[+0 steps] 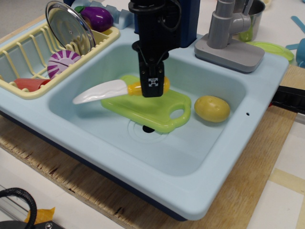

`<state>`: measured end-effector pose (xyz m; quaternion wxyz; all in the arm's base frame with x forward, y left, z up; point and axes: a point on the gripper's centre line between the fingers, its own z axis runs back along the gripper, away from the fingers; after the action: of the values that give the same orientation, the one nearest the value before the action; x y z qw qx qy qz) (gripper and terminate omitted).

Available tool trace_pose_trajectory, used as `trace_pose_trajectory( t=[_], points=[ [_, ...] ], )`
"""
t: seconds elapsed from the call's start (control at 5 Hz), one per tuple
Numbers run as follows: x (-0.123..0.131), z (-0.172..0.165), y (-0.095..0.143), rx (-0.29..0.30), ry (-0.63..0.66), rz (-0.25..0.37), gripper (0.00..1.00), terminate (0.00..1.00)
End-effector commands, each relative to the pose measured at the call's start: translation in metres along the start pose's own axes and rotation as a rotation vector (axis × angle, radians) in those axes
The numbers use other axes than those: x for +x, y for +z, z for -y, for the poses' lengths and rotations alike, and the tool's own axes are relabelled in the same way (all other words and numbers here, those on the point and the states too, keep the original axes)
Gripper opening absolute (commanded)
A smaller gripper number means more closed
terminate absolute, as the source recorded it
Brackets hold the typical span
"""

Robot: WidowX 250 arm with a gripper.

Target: Put knife on cutting board

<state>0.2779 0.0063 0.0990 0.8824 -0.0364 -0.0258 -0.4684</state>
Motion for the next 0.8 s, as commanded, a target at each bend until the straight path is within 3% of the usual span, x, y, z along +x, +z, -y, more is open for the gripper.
trace_pose_trajectory(
  t=[0.0, 0.2, 0.6],
  points=[
    [0.0107, -0.0211, -0.0095, 0.036, -0.043, 0.082, 1.00, 0.00],
    [0.0157, -0.0269, -0.0191, 0.009, -0.057, 0.121, 1.00, 0.00],
    [0.0157, -0.0269, -0.0191, 0.009, -0.057, 0.121, 1.00, 0.00]
  ],
)
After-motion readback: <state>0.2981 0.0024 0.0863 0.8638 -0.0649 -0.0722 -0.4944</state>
